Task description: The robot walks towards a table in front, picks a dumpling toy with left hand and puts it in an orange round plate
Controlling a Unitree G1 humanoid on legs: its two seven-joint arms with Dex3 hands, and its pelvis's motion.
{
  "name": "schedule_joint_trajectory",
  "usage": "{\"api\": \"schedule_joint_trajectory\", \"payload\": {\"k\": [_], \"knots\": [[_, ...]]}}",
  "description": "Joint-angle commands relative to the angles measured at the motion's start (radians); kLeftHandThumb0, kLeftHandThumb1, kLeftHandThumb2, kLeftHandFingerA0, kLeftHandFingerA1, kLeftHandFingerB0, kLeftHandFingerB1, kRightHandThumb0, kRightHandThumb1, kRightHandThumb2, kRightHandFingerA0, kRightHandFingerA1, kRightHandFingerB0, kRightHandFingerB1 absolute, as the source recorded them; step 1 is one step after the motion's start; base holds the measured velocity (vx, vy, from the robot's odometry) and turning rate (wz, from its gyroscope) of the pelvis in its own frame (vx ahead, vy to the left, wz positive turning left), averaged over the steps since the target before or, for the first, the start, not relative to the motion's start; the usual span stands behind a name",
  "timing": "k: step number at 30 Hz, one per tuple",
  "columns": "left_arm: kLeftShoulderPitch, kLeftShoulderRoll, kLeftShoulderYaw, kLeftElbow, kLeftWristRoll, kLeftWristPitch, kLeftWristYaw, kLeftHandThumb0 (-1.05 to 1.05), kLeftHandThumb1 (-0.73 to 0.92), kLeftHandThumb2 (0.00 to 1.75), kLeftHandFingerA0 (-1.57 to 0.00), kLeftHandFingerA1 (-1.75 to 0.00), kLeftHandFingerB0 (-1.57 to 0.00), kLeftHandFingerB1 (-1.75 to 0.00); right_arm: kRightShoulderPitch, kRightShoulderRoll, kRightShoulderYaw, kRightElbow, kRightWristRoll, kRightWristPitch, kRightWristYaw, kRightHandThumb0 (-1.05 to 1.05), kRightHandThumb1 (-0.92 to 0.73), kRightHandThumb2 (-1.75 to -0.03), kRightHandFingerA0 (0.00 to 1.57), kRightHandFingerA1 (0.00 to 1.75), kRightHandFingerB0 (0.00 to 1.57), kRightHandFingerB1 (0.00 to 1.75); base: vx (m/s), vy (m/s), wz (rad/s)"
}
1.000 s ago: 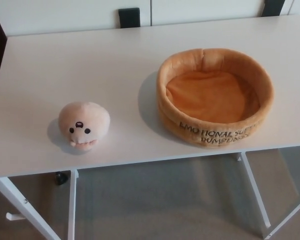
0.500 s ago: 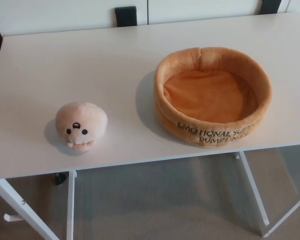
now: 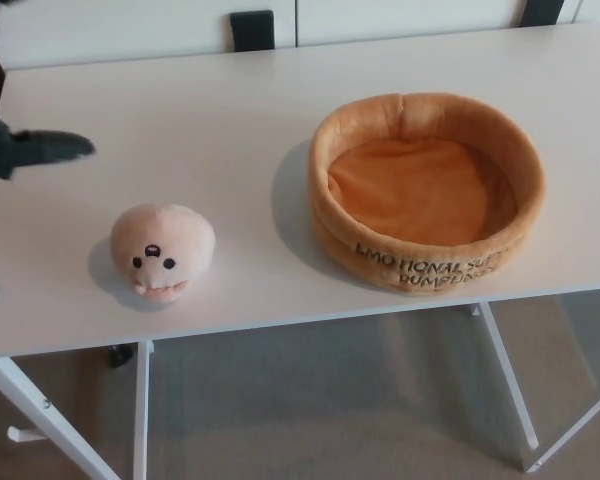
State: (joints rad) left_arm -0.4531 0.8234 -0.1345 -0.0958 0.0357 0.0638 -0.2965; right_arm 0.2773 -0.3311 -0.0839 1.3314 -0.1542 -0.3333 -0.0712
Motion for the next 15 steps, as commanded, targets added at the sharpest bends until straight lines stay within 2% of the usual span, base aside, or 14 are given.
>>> {"api": "schedule_joint_trajectory", "payload": {"k": [1,2,4,8,9,10,11,14,15], "knots": [[-0.098,-0.058,-0.177,0.114,0.201,0.210,-0.093,-0.52,0.36,0.67,-0.05,-0.27,-0.07,-0.26,-0.006,-0.016,-0.001,0.007,-0.003,0.010,-0.020,-0.39,-0.56,-0.57,0.83,0.66,0.57,0.38,0.00,0.000,0.00],[-0.104,-0.071,-0.199,0.132,0.214,0.215,-0.094,-0.52,0.41,0.53,-0.04,-0.28,-0.06,-0.27,-0.004,-0.017,0.003,0.005,-0.008,0.004,-0.022,-0.39,-0.57,-0.58,0.88,0.70,0.57,0.38,0.00,0.000,0.00],[-0.117,-0.097,-0.237,0.164,0.234,0.226,-0.100,-0.57,0.41,0.53,-0.02,-0.28,-0.06,-0.28,0.000,-0.018,0.007,0.000,-0.011,-0.006,-0.024,-0.43,-0.56,-0.57,0.88,0.76,0.57,0.37,0.00,0.000,0.00],[-0.134,-0.135,-0.301,0.208,0.276,0.257,-0.110,-0.57,0.41,0.53,-0.01,-0.28,-0.05,-0.28,-0.002,-0.017,0.009,-0.002,-0.010,0.000,-0.027,-0.40,-0.57,-0.58,0.91,0.77,0.57,0.38,0.00,0.000,0.00],[-0.144,-0.145,-0.331,0.210,0.295,0.291,-0.134,-0.61,0.34,0.64,-0.02,-0.19,-0.05,-0.24,-0.002,-0.019,0.011,-0.004,-0.011,-0.004,-0.028,-0.40,-0.59,-0.58,0.92,0.78,0.58,0.38,0.00,0.000,0.00],[-0.147,-0.149,-0.339,0.211,0.301,0.302,-0.141,-0.61,0.34,0.64,-0.02,-0.19,-0.05,-0.24,-0.002,-0.019,0.012,-0.004,-0.012,-0.005,-0.028,-0.40,-0.59,-0.58,0.92,0.78,0.58,0.38,0.00,0.000,0.00],[-0.160,-0.159,-0.363,0.225,0.315,0.318,-0.161,-0.57,0.36,0.75,0.00,-0.18,-0.02,-0.23,-0.008,-0.018,0.005,-0.003,-0.003,0.002,-0.021,-0.39,-0.58,-0.58,0.85,0.66,0.57,0.38,0.00,0.000,0.00],[-0.169,-0.168,-0.382,0.233,0.330,0.333,-0.181,-0.57,0.35,0.75,0.00,-0.18,0.00,-0.22,-0.014,-0.018,0.005,0.002,-0.003,0.012,-0.021,-0.40,-0.58,-0.58,0.84,0.66,0.56,0.37,0.00,0.000,0.00],[-0.171,-0.174,-0.394,0.237,0.339,0.343,-0.195,-0.57,0.35,0.76,0.00,-0.16,0.00,-0.21,-0.015,-0.017,0.002,0.005,-0.001,0.010,-0.015,-0.39,-0.56,-0.57,0.89,0.66,0.55,0.38,0.00,0.000,0.00]]}}
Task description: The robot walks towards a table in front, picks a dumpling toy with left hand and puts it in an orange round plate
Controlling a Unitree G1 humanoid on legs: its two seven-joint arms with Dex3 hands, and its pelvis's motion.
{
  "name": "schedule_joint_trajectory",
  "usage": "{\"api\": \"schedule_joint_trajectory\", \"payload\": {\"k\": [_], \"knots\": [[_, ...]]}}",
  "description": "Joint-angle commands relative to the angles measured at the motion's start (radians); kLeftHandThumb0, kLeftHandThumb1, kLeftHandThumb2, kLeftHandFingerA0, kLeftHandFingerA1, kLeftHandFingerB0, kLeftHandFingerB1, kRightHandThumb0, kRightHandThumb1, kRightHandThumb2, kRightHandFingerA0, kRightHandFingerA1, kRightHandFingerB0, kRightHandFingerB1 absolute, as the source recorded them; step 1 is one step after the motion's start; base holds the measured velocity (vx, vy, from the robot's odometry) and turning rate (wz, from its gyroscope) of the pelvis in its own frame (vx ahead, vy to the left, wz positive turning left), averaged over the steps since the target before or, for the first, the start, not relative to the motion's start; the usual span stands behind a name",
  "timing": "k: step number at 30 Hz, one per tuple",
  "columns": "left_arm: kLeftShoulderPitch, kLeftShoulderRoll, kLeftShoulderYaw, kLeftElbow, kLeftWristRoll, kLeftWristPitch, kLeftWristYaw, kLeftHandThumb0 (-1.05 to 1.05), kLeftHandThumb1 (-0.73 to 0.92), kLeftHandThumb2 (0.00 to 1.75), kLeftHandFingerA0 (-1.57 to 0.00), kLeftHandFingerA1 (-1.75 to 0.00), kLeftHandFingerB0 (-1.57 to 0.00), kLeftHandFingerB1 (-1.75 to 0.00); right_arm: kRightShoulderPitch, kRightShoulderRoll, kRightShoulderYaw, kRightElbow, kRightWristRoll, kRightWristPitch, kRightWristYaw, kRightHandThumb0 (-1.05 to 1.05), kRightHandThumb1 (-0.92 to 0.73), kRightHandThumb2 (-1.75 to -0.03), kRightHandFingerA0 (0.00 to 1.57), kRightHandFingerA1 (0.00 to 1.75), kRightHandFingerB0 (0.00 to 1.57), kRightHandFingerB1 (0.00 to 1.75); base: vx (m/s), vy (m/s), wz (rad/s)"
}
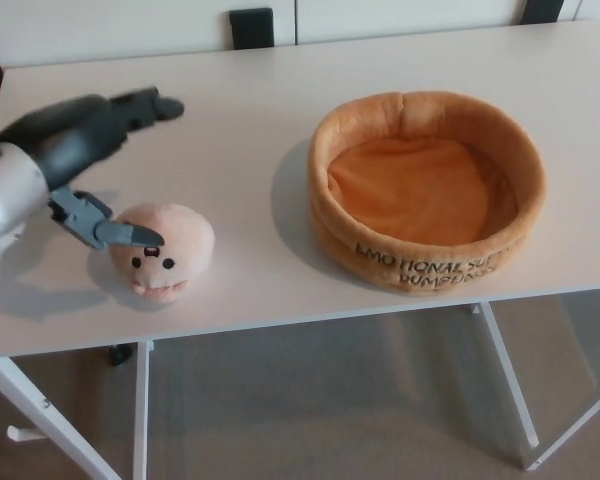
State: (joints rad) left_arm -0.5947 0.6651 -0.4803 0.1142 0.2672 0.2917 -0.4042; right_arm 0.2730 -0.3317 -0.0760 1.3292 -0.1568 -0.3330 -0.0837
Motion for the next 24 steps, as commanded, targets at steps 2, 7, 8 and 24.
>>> {"api": "schedule_joint_trajectory", "payload": {"k": [2,7,8,24], "knots": [[-0.035,-0.025,-0.064,0.031,0.118,0.129,-0.106,-0.59,0.37,0.76,0.00,-0.11,0.00,-0.19,-0.007,-0.016,-0.004,0.004,0.002,-0.001,0.000,-0.46,-0.45,-0.85,0.82,0.76,0.47,0.54,0.00,0.000,0.00],[-0.035,-0.031,-0.078,0.007,0.146,0.161,-0.140,-0.60,0.38,0.75,0.00,-0.08,0.00,-0.16,-0.009,-0.017,-0.004,0.004,0.002,0.001,0.002,-0.44,-0.56,-0.57,0.89,0.66,0.55,0.38,0.00,0.000,0.00],[-0.034,-0.027,-0.085,-0.012,0.159,0.170,-0.157,-0.60,0.38,0.75,0.00,-0.08,0.00,-0.16,-0.011,-0.017,-0.006,0.006,0.004,0.005,0.005,-0.44,-0.56,-0.57,0.89,0.66,0.55,0.38,0.00,0.000,0.00],[-0.006,-0.041,-0.122,0.002,0.316,0.132,-0.110,-0.71,0.40,0.57,0.00,-0.19,0.00,-0.19,-0.014,-0.019,-0.001,-0.002,0.001,-0.001,0.013,-0.47,-0.54,-0.58,0.89,0.76,0.54,0.37,0.00,0.000,0.00]]}}
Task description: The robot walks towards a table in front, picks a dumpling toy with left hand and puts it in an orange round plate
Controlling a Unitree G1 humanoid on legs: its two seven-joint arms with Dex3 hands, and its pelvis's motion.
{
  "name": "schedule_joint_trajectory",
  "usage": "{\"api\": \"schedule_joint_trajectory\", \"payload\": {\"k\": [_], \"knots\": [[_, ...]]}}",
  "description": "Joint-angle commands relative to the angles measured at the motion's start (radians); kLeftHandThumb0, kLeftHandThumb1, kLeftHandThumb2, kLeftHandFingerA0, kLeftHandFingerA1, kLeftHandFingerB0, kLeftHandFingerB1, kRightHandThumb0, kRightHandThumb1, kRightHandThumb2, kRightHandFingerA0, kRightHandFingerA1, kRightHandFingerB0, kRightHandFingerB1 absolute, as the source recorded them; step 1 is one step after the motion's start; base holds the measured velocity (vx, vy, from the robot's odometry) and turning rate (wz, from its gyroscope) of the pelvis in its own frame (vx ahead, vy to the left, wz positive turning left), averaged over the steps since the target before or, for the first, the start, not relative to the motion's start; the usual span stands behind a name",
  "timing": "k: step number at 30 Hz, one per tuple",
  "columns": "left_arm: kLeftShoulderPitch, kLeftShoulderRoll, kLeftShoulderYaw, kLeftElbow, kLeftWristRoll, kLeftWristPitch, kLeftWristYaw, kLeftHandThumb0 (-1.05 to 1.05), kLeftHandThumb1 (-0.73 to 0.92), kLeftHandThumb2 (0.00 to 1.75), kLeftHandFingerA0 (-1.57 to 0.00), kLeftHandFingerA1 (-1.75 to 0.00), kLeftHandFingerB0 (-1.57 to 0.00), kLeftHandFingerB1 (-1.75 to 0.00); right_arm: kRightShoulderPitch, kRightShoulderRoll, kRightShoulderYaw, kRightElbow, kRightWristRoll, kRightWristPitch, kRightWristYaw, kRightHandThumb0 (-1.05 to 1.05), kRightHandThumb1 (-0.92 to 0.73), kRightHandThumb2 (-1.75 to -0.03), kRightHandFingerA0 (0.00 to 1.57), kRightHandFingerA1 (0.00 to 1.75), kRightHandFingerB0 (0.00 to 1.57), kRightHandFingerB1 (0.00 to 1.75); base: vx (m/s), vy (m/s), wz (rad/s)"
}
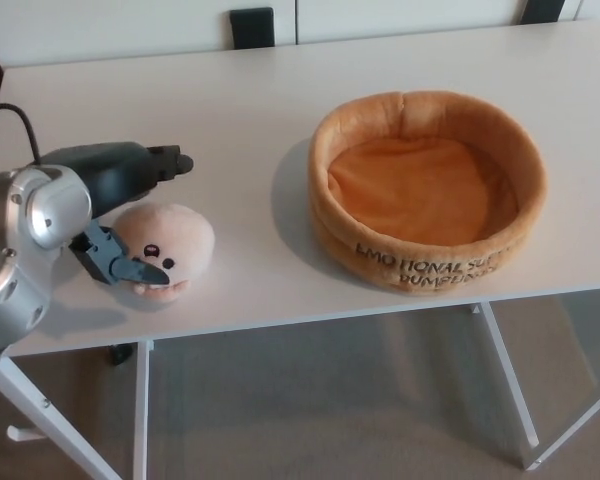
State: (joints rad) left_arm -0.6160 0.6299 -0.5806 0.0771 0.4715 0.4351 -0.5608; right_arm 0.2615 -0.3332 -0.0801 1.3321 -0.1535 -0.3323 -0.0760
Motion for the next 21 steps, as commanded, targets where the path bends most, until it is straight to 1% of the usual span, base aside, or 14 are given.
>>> {"api": "schedule_joint_trajectory", "payload": {"k": [1,2,3,8,9,10,12,13,16,17,20,21], "knots": [[0.017,-0.008,-0.022,0.042,0.116,-0.014,0.049,-0.71,0.40,0.57,0.00,-0.19,0.00,-0.19,-0.002,-0.018,0.003,-0.006,-0.002,-0.003,0.005,-0.47,-0.54,-0.58,0.89,0.76,0.54,0.37,0.00,0.000,0.00],[0.017,-0.009,-0.021,0.043,0.119,-0.015,0.049,-0.71,0.40,0.57,0.00,-0.19,0.00,-0.19,-0.002,-0.018,0.003,-0.006,-0.002,-0.003,0.005,-0.47,-0.54,-0.58,0.89,0.76,0.54,0.37,0.00,0.000,0.00],[0.017,-0.031,-0.032,0.063,0.140,-0.009,0.069,-0.56,0.33,0.77,0.00,-0.20,0.00,-0.21,-0.008,-0.015,0.002,-0.002,-0.001,-0.001,0.003,-0.42,-0.56,-0.57,0.90,0.72,0.54,0.37,0.00,0.000,0.00],[0.019,-0.048,-0.029,0.078,0.161,-0.011,0.077,-0.56,0.33,0.77,0.00,-0.20,0.00,-0.21,-0.011,-0.014,0.002,0.000,-0.001,0.000,0.002,-0.42,-0.56,-0.57,0.90,0.72,0.54,0.37,0.00,0.000,0.00],[0.026,-0.060,-0.041,0.083,0.176,-0.007,0.088,-0.54,0.34,0.76,0.00,-0.26,0.00,-0.23,-0.006,-0.013,0.002,-0.005,0.000,-0.005,0.002,-0.43,-0.57,-0.58,0.88,0.74,0.54,0.37,0.00,0.000,0.00],[0.035,-0.079,-0.055,0.093,0.196,-0.003,0.105,-0.61,0.37,0.58,0.00,-0.26,-0.01,-0.23,0.001,-0.013,0.002,-0.014,0.003,-0.011,0.003,-0.46,-0.56,-0.58,0.90,0.73,0.54,0.37,0.00,0.000,0.00],[0.037,-0.087,-0.056,0.101,0.203,-0.005,0.110,-0.61,0.37,0.58,0.00,-0.26,-0.01,-0.23,0.003,-0.014,0.002,-0.017,0.003,-0.013,0.004,-0.46,-0.56,-0.58,0.90,0.73,0.54,0.37,0.00,0.000,0.00],[0.040,-0.102,-0.061,0.118,0.213,-0.006,0.124,-0.59,0.34,0.67,-0.04,-0.26,0.00,-0.19,0.003,-0.015,0.007,-0.020,-0.002,-0.020,0.000,-0.44,-0.57,-0.58,0.87,0.74,0.54,0.37,0.00,0.000,0.00],[0.042,-0.112,-0.058,0.127,0.224,-0.009,0.129,-0.59,0.34,0.67,-0.04,-0.26,0.00,-0.19,0.004,-0.016,0.009,-0.021,-0.004,-0.023,-0.002,-0.44,-0.57,-0.58,0.87,0.74,0.54,0.37,0.00,0.000,0.00],[0.044,-0.123,-0.059,0.141,0.228,-0.011,0.136,-0.56,0.42,0.53,-0.03,-0.29,0.00,-0.25,0.003,-0.014,0.001,-0.022,0.006,-0.022,0.005,-0.42,-0.56,-0.57,0.86,0.79,0.55,0.37,0.00,0.000,0.00],[0.046,-0.131,-0.055,0.150,0.234,-0.014,0.138,-0.56,0.42,0.53,-0.03,-0.29,0.00,-0.25,0.003,-0.012,-0.002,-0.023,0.011,-0.022,0.008,-0.42,-0.56,-0.57,0.86,0.79,0.55,0.37,0.00,0.000,0.00],[0.053,-0.150,-0.053,0.169,0.233,-0.021,0.160,-0.52,0.36,0.73,-0.02,-0.33,-0.02,-0.24,-0.007,-0.013,0.004,-0.012,0.002,-0.014,0.007,-0.45,-0.58,-0.58,0.87,0.75,0.54,0.37,0.00,0.000,0.00]]}}
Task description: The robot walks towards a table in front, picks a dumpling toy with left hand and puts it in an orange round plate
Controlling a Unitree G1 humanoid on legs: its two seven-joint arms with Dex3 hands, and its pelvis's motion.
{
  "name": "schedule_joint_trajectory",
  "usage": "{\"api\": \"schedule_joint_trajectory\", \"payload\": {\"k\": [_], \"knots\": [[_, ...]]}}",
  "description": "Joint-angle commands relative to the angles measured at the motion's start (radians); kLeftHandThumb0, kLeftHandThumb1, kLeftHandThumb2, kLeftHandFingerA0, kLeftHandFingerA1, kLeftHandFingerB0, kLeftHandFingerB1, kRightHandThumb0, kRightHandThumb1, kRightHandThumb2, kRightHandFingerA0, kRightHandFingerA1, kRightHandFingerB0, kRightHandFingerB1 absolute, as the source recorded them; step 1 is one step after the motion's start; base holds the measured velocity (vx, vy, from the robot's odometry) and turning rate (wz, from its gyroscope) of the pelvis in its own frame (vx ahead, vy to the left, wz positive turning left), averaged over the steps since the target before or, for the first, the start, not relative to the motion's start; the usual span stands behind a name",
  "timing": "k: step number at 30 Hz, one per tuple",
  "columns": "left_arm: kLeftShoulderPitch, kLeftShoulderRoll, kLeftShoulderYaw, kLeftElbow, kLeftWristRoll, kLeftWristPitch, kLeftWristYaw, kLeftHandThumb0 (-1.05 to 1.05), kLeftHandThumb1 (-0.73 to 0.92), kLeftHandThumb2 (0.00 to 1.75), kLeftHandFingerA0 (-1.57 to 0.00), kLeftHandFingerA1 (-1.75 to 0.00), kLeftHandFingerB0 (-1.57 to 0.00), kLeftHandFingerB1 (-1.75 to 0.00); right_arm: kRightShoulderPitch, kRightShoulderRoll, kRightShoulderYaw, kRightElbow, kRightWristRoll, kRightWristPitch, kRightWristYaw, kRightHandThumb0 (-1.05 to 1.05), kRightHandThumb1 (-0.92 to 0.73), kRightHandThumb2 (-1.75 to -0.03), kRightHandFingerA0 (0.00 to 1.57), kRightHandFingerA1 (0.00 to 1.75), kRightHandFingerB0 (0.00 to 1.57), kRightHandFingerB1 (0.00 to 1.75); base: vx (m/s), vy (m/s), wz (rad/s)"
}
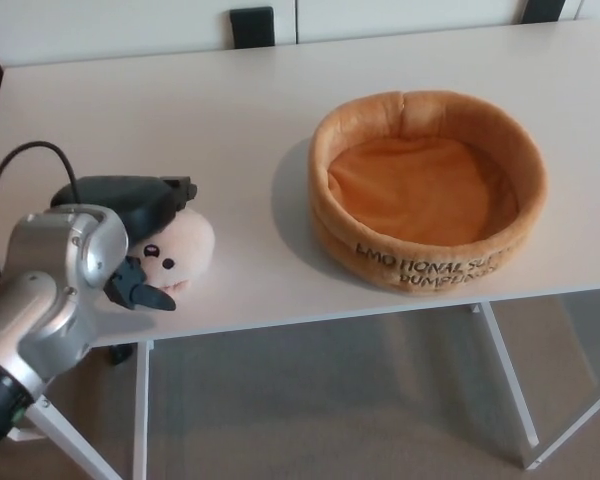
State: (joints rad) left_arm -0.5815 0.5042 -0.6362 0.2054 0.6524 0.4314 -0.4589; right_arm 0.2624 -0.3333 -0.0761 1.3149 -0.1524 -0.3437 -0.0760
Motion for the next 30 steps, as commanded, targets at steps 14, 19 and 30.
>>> {"api": "schedule_joint_trajectory", "payload": {"k": [14,19,30], "knots": [[0.036,-0.098,0.002,0.173,0.058,-0.113,0.162,-0.24,0.54,0.56,-0.78,-0.85,-0.21,-0.29,-0.025,-0.008,0.000,0.009,0.004,0.003,0.010,-0.42,-0.55,-0.57,0.92,0.80,0.55,0.37,0.00,0.000,0.00],[0.048,-0.112,0.012,0.197,0.067,-0.105,0.159,-0.17,0.57,0.57,-0.79,-1.22,-0.75,-0.49,-0.025,-0.010,0.009,0.007,-0.005,-0.003,0.007,-0.44,-0.56,-0.57,0.90,0.75,0.57,0.38,0.00,0.000,0.00],[0.075,-0.097,0.028,0.209,0.082,-0.174,0.242,-0.18,0.70,0.54,-0.55,-1.63,-0.74,-0.74,-0.030,-0.009,0.004,0.013,0.006,0.003,0.017,-0.45,-0.58,-0.58,0.91,0.68,0.56,0.38,0.00,0.000,0.00]]}}
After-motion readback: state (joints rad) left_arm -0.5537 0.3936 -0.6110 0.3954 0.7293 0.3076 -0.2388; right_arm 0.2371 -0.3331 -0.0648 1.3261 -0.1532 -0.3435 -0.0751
